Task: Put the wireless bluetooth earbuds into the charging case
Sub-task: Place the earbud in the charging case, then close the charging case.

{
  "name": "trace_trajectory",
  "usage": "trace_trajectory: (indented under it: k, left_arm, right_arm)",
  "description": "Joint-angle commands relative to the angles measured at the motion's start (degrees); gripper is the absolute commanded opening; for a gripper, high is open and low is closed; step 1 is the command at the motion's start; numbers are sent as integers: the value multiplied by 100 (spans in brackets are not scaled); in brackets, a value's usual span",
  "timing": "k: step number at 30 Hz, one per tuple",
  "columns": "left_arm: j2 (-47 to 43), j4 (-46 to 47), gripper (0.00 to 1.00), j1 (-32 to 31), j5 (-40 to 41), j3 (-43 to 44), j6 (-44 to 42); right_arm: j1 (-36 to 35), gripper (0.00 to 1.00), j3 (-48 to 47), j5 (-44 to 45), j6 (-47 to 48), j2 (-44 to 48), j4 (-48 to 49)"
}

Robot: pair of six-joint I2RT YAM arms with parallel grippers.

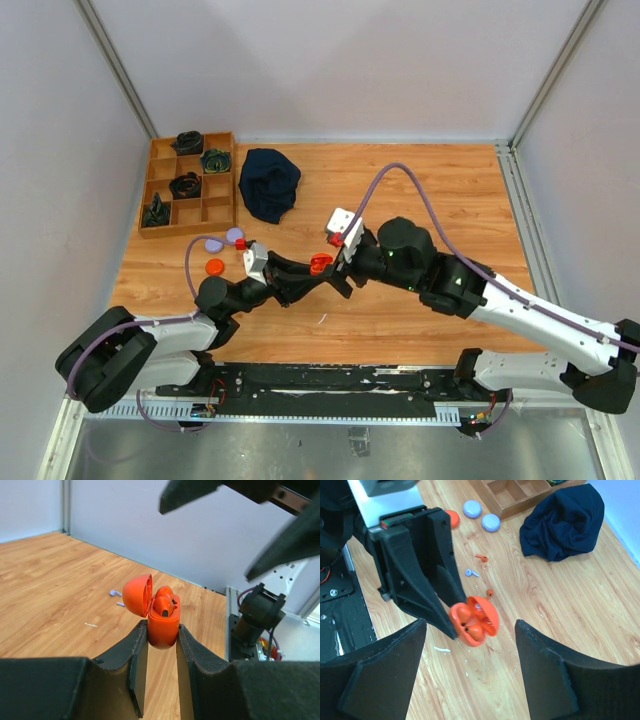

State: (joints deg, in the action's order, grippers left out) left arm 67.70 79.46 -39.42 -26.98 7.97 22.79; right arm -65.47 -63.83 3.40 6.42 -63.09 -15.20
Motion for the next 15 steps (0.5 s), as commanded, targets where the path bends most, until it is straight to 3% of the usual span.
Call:
trace_trajectory:
  k: [1, 7, 15]
  left_arm:
    - [-41, 110, 0, -22, -441, 95, -74]
    - [-28, 0, 0, -16, -858, 232, -61]
    - [12, -134, 0, -16, -1067, 404, -36]
  right_arm:
    - [827, 75, -202, -1739, 201, 186, -727]
    - [1646, 88, -120, -3464, 525, 197, -784]
    - [1767, 97, 40, -4023, 984, -104, -786]
